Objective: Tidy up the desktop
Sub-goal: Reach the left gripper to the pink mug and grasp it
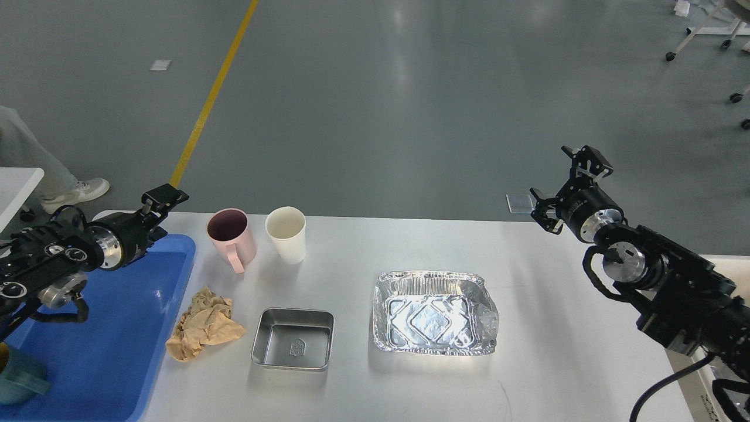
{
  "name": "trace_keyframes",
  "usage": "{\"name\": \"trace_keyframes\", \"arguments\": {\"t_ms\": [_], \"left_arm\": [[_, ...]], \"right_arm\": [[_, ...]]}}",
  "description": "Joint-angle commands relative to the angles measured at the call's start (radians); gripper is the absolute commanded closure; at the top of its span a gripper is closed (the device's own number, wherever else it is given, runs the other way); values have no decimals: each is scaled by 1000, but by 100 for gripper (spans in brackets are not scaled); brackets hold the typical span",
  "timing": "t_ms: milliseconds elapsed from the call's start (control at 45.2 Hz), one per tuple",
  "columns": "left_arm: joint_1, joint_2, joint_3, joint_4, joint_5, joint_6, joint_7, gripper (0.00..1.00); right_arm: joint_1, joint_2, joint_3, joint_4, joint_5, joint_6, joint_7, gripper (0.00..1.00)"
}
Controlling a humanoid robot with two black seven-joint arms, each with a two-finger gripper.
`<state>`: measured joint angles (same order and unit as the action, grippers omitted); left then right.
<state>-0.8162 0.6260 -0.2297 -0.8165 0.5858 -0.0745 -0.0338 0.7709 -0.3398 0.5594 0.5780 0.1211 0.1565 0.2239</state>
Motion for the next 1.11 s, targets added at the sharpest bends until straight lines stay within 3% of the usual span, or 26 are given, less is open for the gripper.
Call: {"name": "trace_keyframes", "arguments": {"t_ms": [0, 288, 686, 952, 1085], "left_arm": [[-47, -94, 84, 97, 0, 16, -3, 7], [-98, -235, 208, 278, 63, 19, 5, 14], [-104, -262, 322, 333, 88, 21, 3, 29], [-107, -310, 326, 361, 86, 21, -2, 42], [-112, -310, 326, 361, 86, 19, 2, 44]], "right_arm": [[-5, -4, 0, -1, 0, 0, 0, 0], [-7, -7, 0, -4, 0, 0, -2, 0], [-9, -7, -1, -6, -1, 0, -5, 0], [-22, -7, 0, -4, -3, -2, -6, 0], [-25, -7, -1, -4, -5, -2, -6, 0]]}}
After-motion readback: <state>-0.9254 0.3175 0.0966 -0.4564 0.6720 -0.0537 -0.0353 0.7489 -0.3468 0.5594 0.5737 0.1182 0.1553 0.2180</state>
